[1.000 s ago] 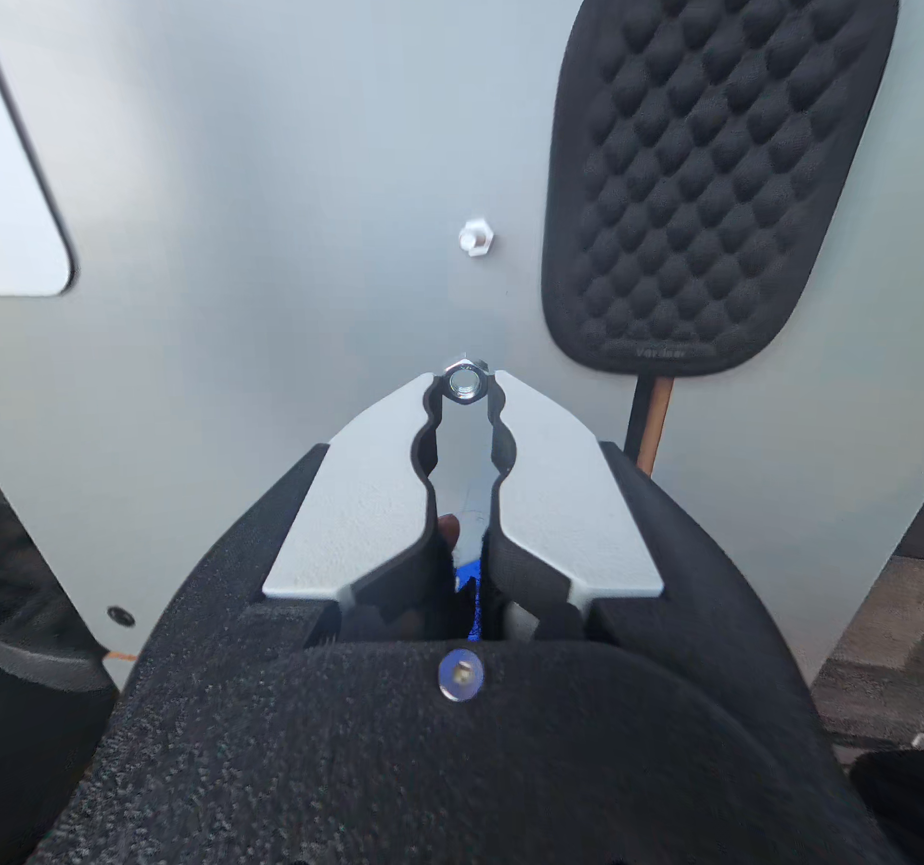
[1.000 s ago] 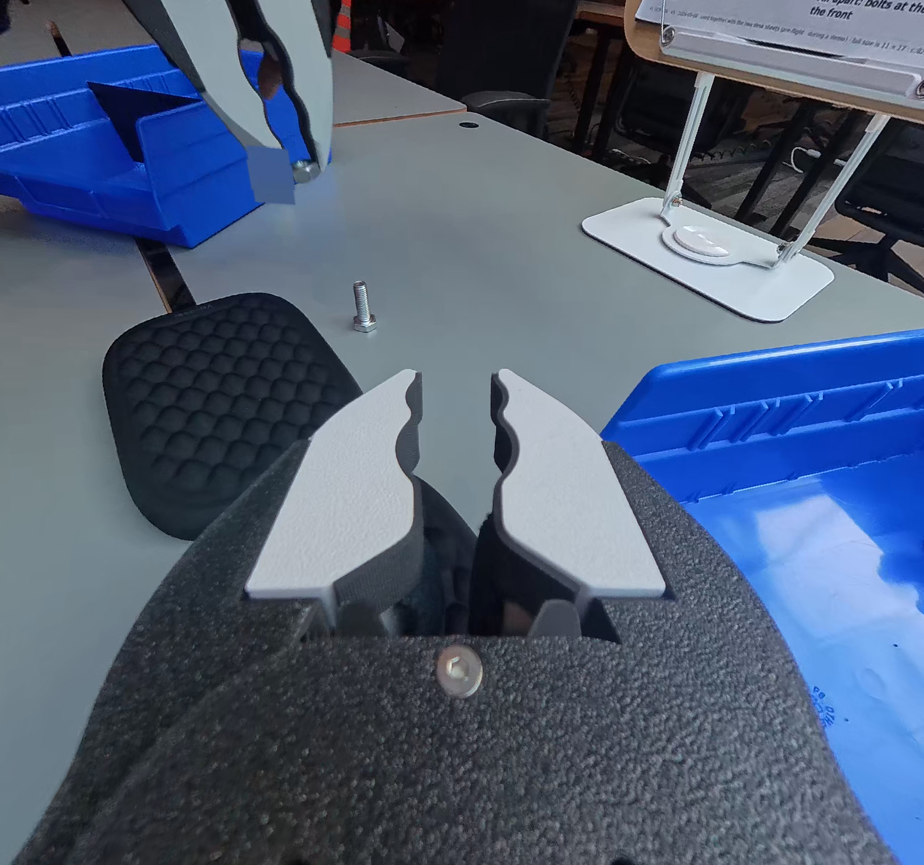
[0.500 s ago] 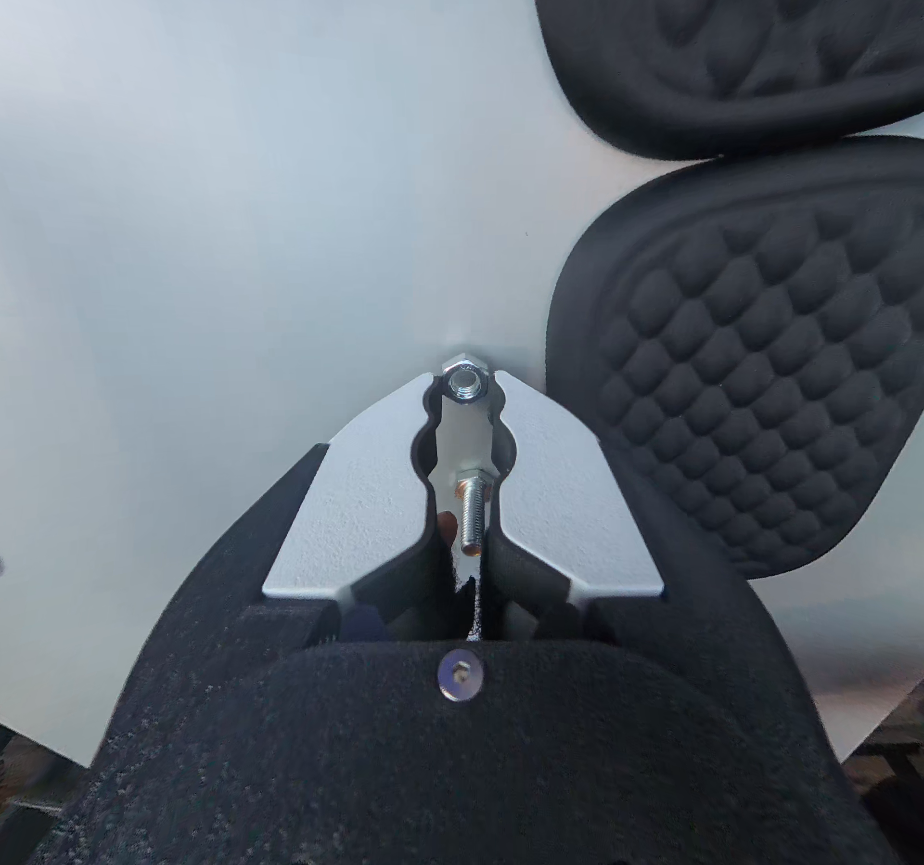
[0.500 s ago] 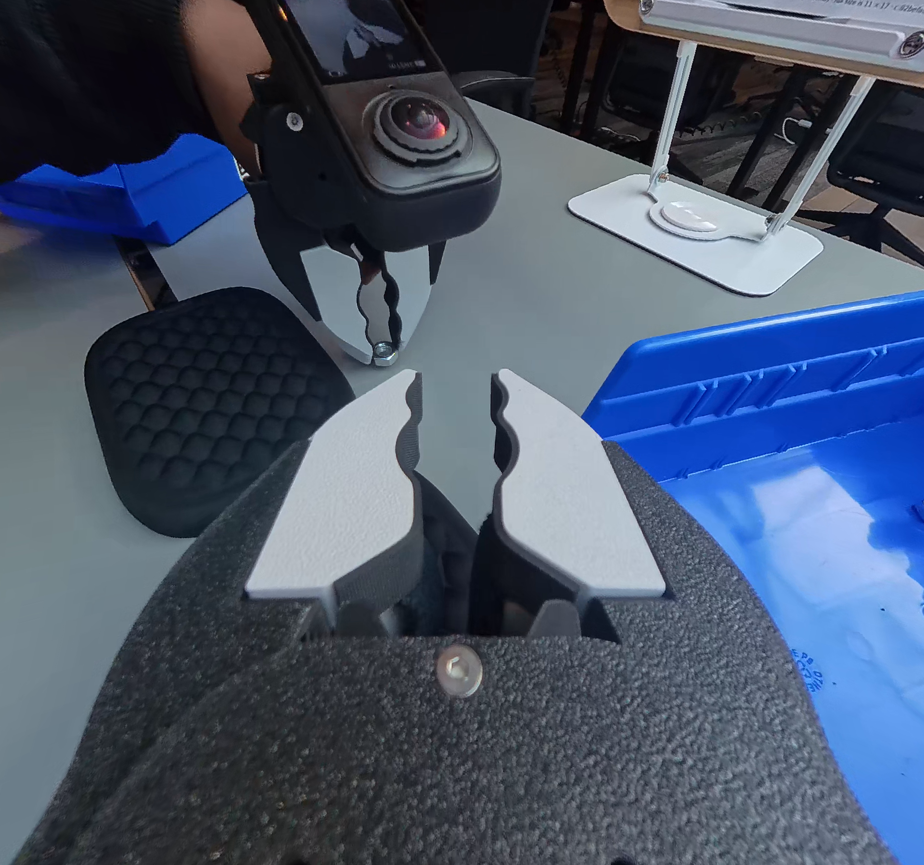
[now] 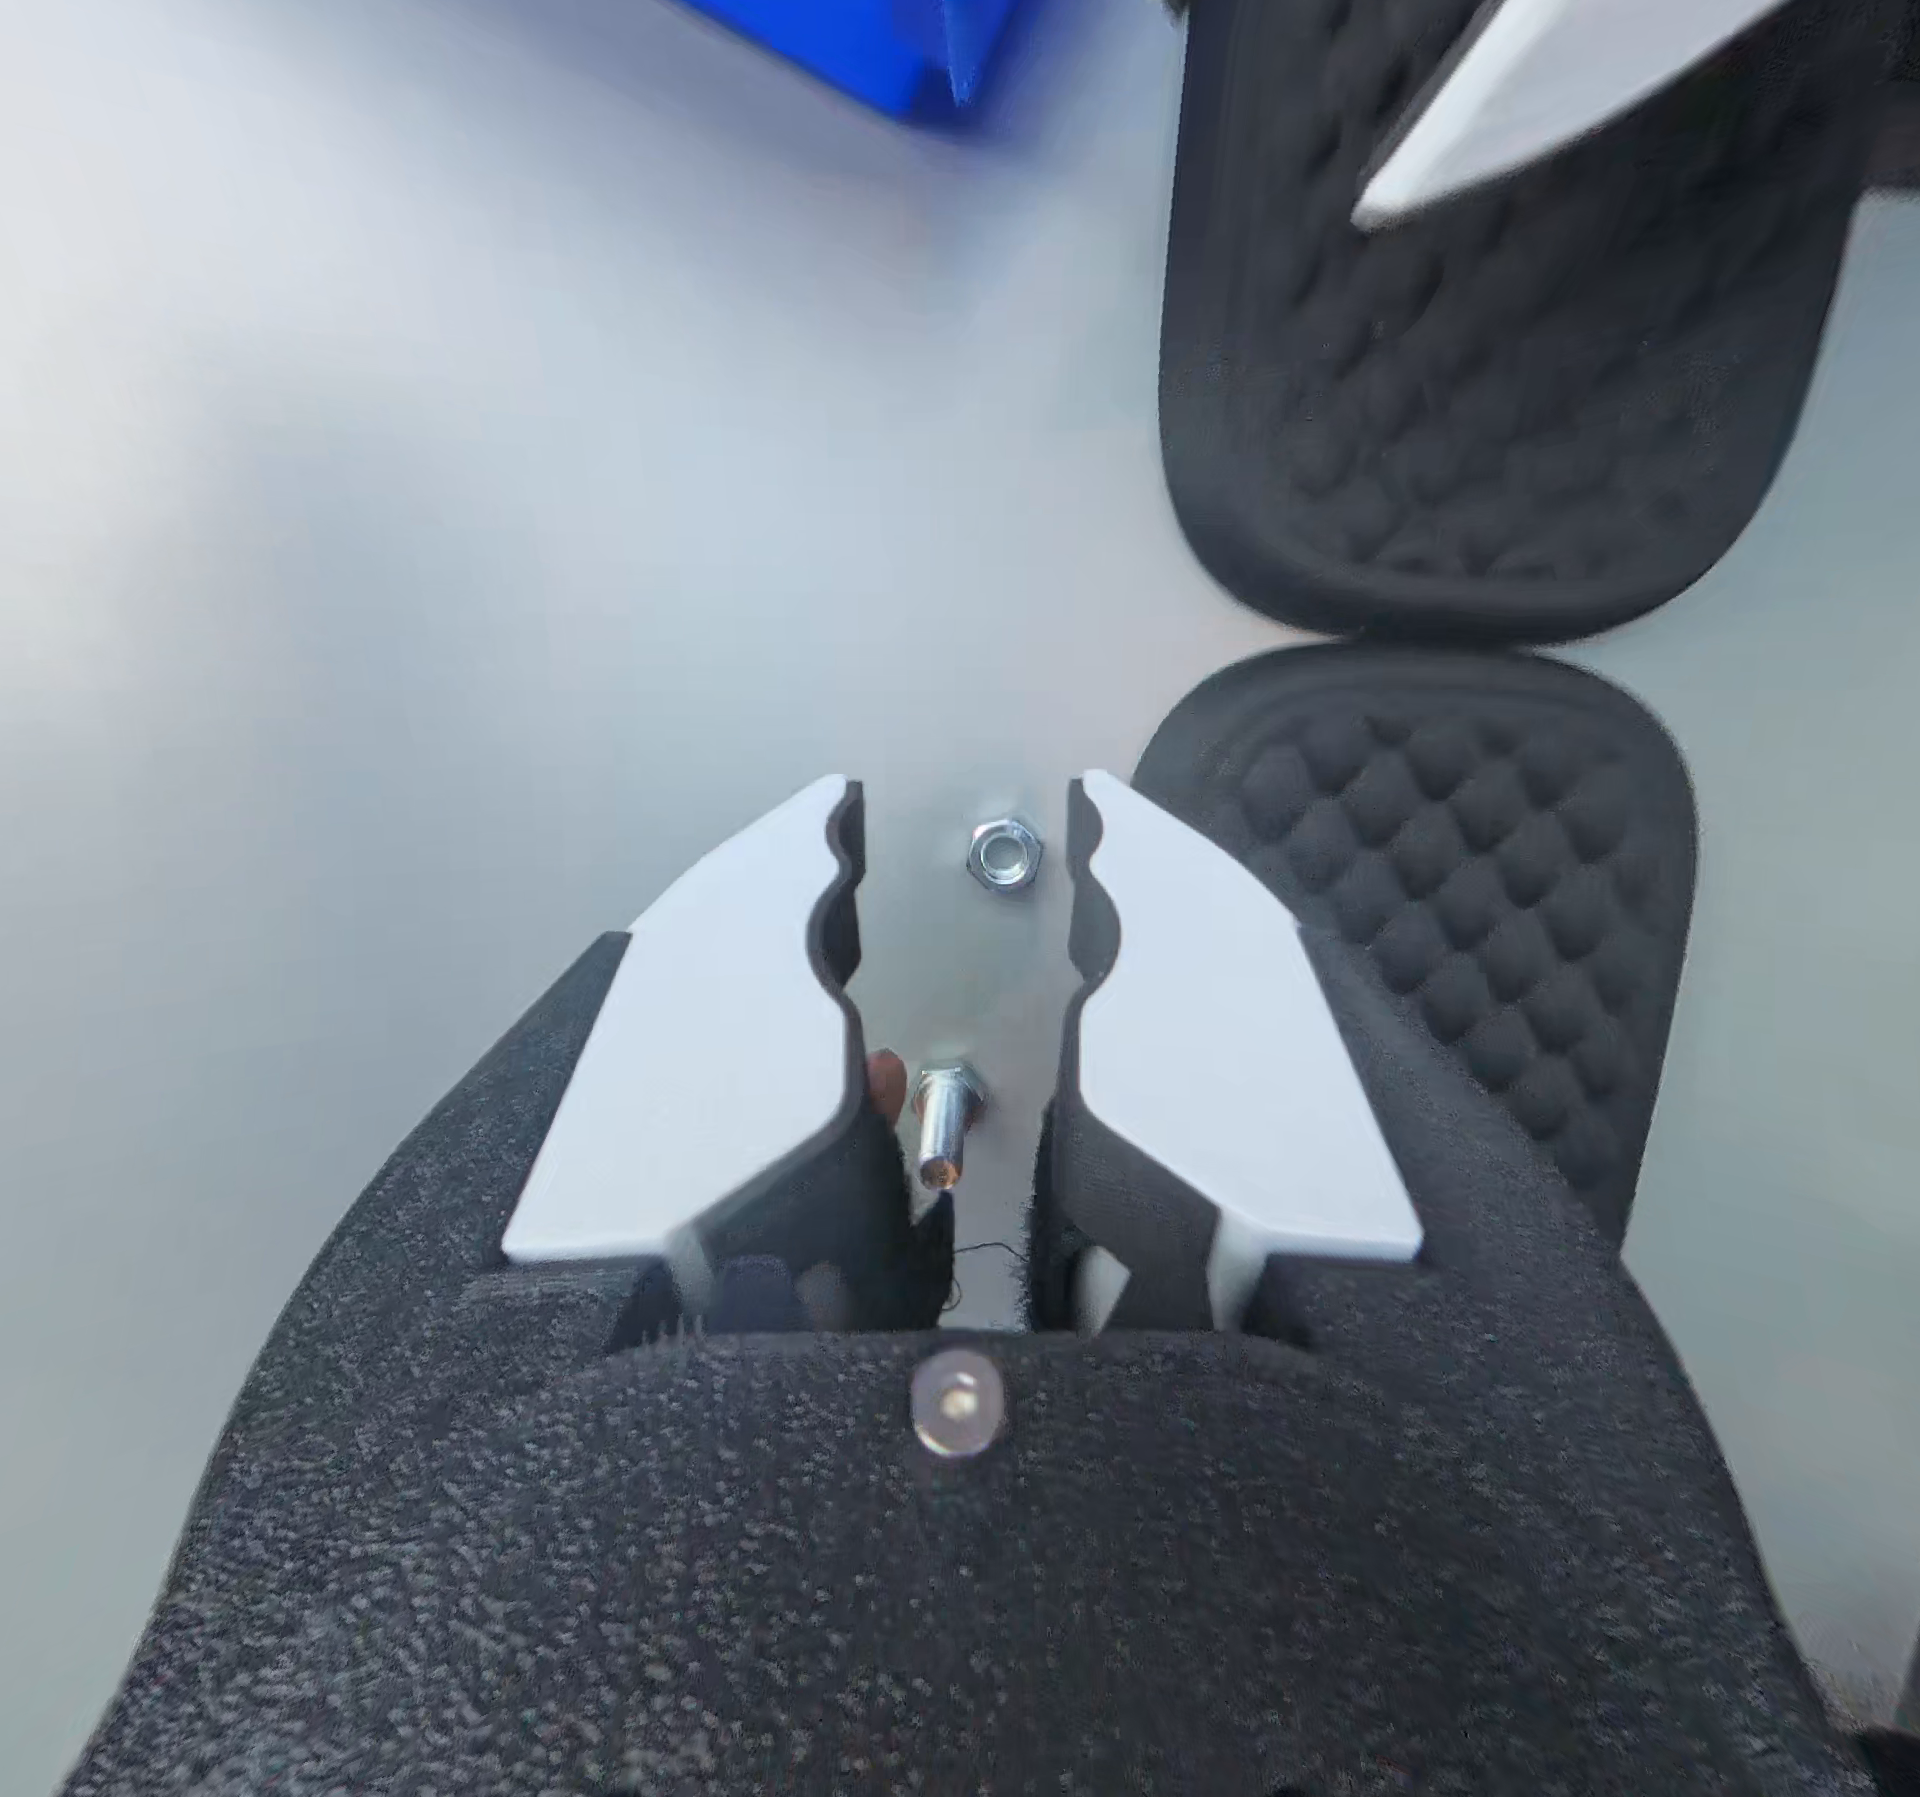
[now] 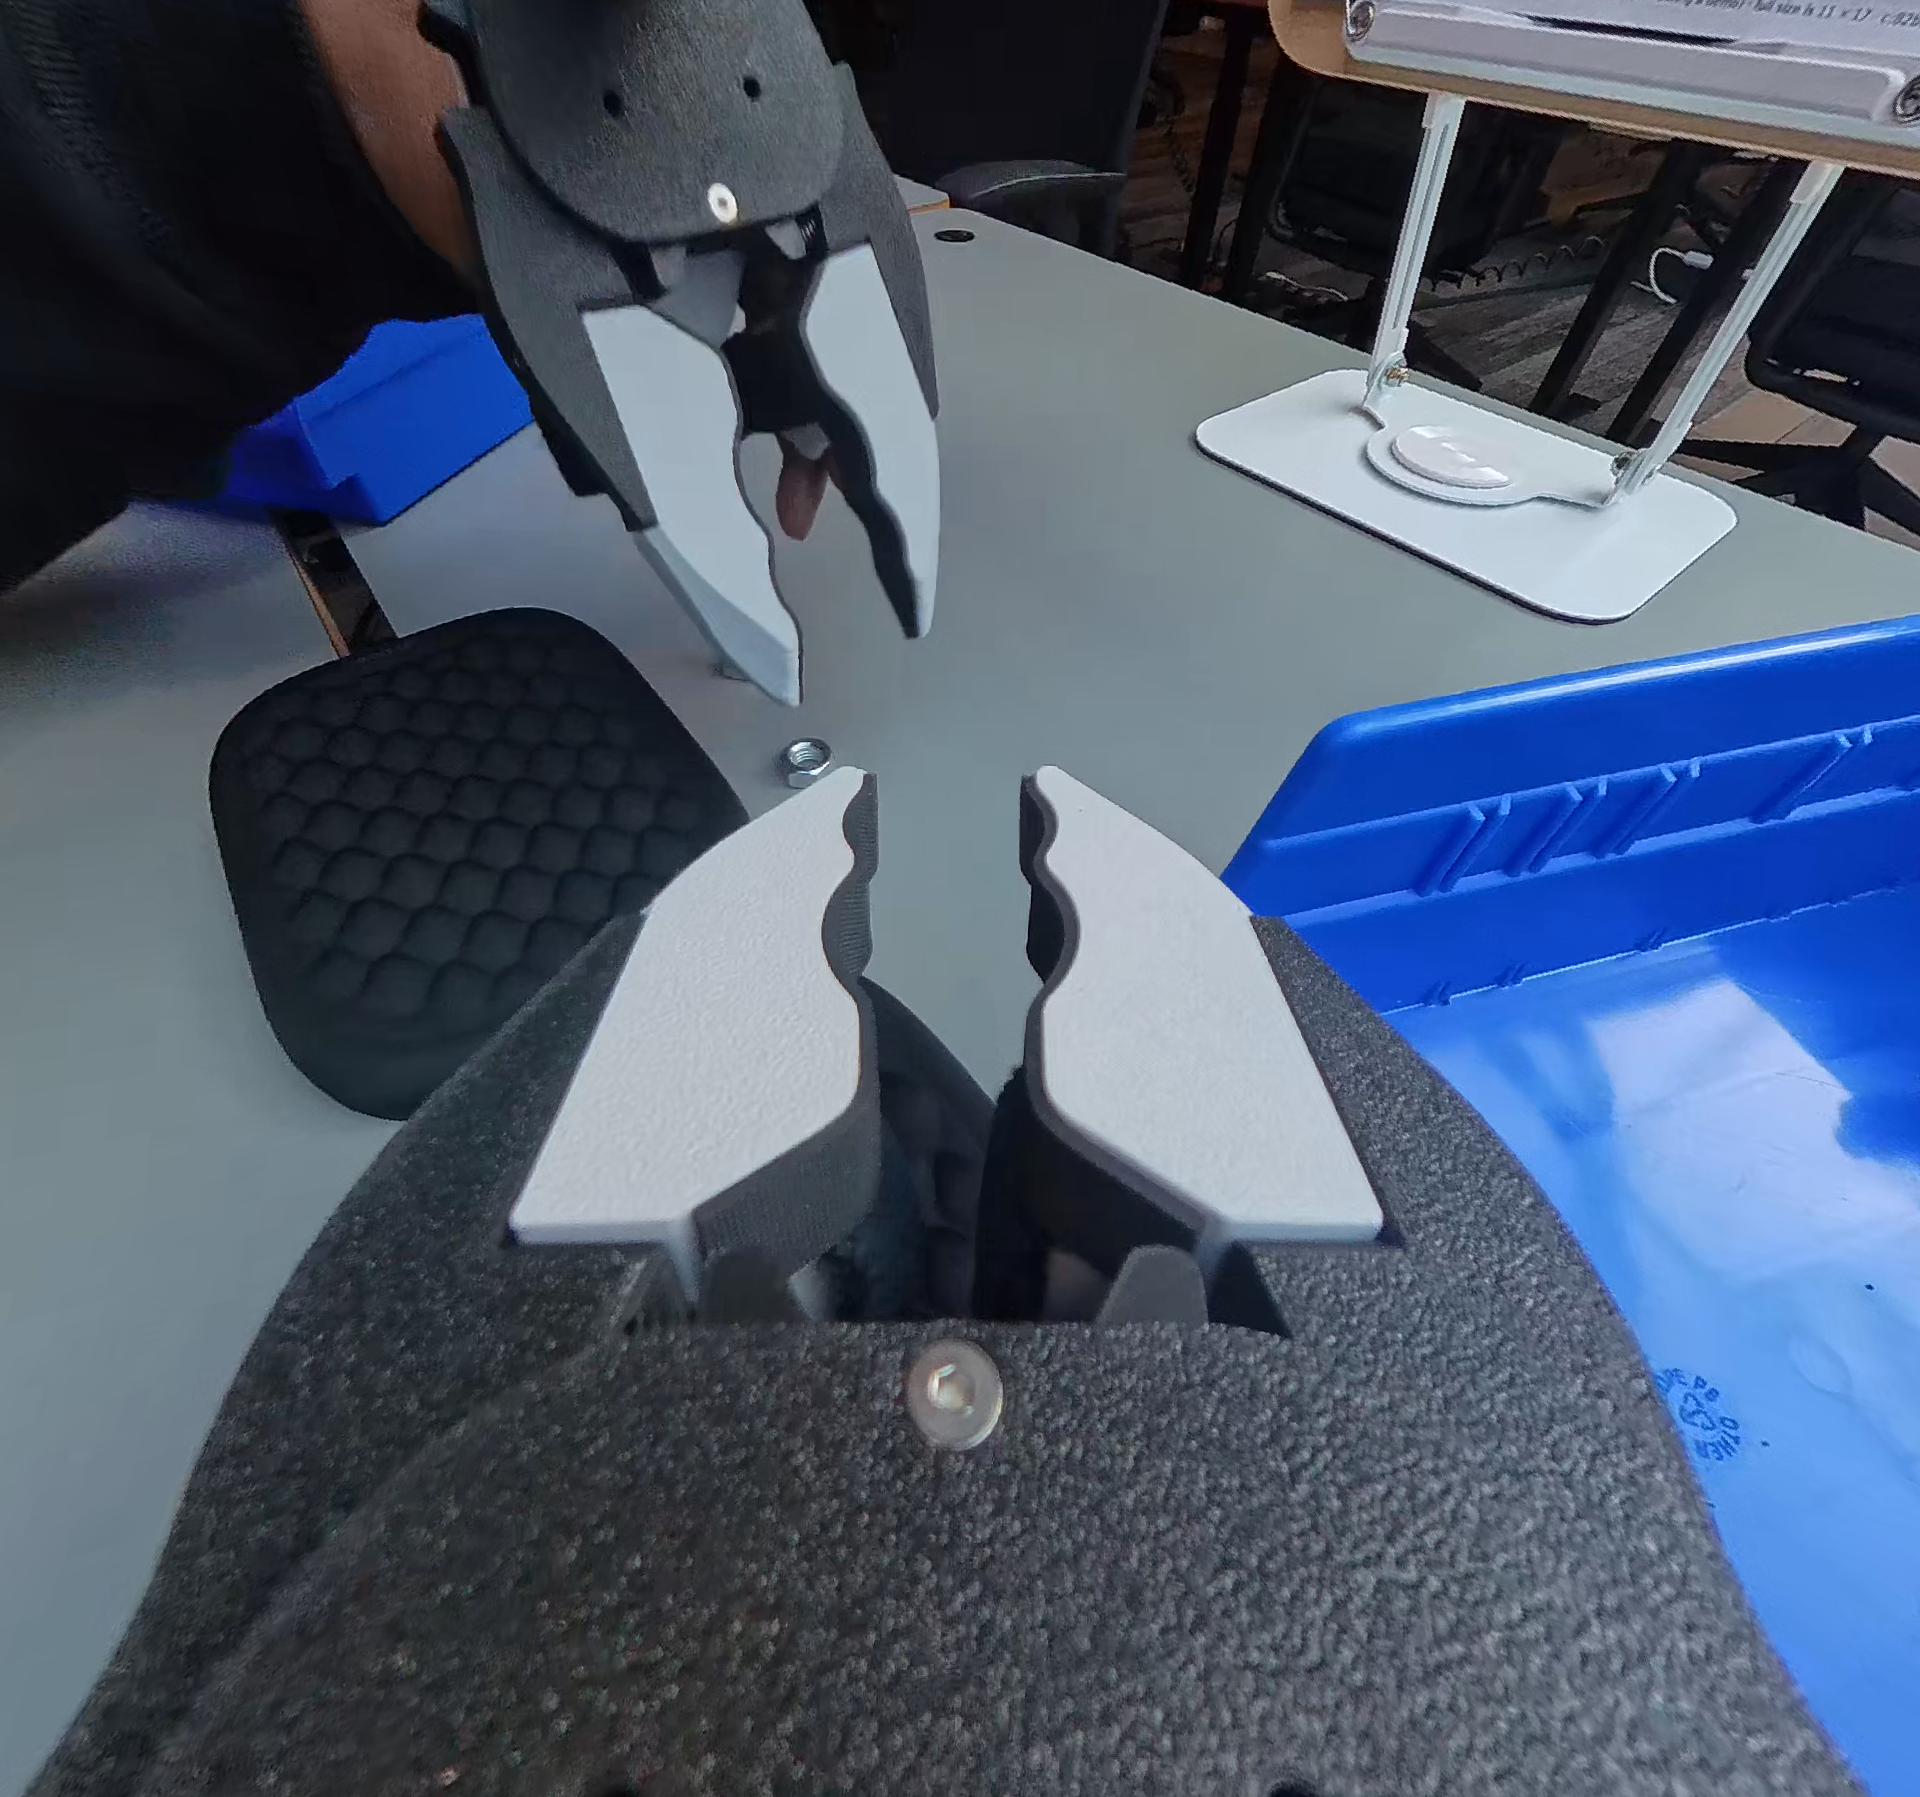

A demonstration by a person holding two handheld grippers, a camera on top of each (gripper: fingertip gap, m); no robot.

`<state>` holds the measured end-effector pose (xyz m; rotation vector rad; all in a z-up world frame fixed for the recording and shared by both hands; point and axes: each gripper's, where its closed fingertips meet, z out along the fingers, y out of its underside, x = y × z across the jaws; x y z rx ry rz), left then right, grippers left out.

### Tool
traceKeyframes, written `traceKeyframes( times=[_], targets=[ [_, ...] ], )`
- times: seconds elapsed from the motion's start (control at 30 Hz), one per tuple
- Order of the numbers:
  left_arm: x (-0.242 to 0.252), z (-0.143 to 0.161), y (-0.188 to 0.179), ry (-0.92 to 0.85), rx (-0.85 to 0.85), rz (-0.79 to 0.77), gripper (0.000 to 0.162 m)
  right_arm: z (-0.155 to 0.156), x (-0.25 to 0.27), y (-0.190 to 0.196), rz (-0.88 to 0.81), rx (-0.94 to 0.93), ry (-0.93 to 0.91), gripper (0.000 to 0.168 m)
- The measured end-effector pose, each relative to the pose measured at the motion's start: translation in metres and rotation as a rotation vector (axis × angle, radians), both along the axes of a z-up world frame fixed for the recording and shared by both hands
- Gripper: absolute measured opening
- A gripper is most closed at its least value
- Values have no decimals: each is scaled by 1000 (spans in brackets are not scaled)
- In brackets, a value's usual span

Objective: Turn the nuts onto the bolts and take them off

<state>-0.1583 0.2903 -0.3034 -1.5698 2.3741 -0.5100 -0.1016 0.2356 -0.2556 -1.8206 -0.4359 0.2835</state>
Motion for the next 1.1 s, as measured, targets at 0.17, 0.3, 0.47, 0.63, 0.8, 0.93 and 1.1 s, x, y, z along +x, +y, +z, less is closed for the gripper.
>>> traceKeyframes(
  times=[0.17, 0.3, 0.47, 0.63, 0.8, 0.93, 1.1],
  targets=[
    [6, 58, 3, -520, -191, 124, 48, -3, -11, 3, 42, -16, 2, 27],
    [-16, 91, 19, -918, -303, 272, 62, -3, -32, 9, 108, -52, -32, 32],
    [-50, 77, 28, -1023, -310, 313, 72, 5, -70, 29, 205, -82, -102, 33],
    [-63, 72, 24, -1045, -331, 270, 77, -24, -105, 65, 268, -210, -145, 33],
    [-70, 70, 24, -1013, -315, 247, 79, -51, -124, 93, 304, -285, -161, 33],
    [-71, 65, 26, -984, -299, 244, 81, -62, -131, 100, 321, -303, -194, 32],
    [-71, 66, 24, -991, -306, 236, 81, -64, -128, 100, 308, -302, -230, 9]
  ],
)
